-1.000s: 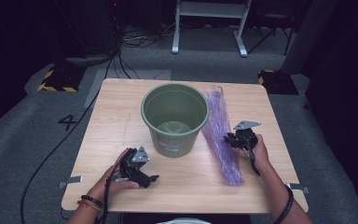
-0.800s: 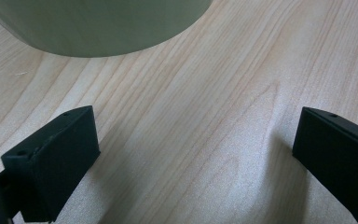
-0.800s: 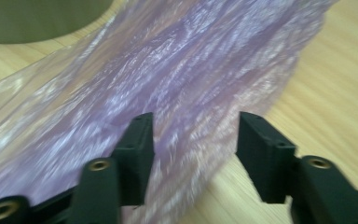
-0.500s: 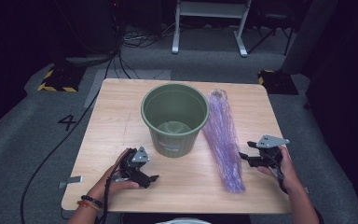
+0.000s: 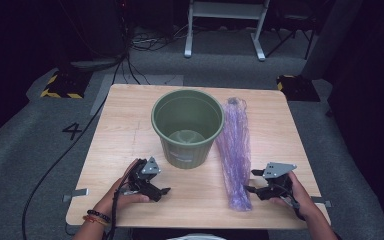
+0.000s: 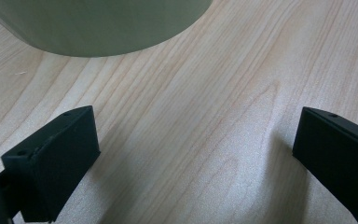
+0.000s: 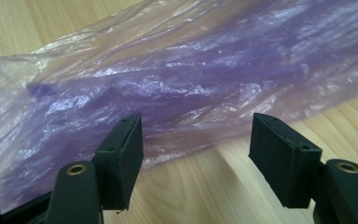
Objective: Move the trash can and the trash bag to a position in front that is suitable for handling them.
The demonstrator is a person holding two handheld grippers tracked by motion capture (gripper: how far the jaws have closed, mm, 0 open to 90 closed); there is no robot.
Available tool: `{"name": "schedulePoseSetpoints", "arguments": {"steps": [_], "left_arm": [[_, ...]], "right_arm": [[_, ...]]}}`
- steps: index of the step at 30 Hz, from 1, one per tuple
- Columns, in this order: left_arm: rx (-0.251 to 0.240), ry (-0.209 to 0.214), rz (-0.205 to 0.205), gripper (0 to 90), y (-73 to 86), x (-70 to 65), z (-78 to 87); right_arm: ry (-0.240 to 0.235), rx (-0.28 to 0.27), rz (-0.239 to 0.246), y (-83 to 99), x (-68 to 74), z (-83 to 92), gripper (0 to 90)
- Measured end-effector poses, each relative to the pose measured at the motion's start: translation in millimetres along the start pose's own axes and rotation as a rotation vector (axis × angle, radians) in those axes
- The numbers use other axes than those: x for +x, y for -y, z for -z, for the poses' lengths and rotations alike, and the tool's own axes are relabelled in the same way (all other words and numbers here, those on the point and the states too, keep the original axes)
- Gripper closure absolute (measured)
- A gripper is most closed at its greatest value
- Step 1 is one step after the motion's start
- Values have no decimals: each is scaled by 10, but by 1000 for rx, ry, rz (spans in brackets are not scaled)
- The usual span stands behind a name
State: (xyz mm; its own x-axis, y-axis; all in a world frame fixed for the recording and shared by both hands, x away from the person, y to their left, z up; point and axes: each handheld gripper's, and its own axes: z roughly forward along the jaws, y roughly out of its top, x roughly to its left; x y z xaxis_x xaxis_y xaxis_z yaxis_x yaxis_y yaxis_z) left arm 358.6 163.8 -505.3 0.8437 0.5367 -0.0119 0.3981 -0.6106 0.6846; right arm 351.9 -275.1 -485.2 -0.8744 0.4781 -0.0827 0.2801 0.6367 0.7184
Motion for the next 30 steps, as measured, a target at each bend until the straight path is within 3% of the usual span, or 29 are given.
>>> {"name": "schedulePoseSetpoints", "arguments": {"steps": [9,16,24,30], "left_arm": [[0,-3,3,0,0,-4,0],[0,-3,4,0,-1,-4,-2],[0,-3,5,0,-2,-5,-2],[0,-3,5,0,-2,-5,-3]], "right_arm": [[-38,-23,58,-214,241,-235,330],[6,-52,94,-376,326,-353,258],[32,-129,78,-496,314,-209,236],[111,-164,28,-560,181,-101,234]]}}
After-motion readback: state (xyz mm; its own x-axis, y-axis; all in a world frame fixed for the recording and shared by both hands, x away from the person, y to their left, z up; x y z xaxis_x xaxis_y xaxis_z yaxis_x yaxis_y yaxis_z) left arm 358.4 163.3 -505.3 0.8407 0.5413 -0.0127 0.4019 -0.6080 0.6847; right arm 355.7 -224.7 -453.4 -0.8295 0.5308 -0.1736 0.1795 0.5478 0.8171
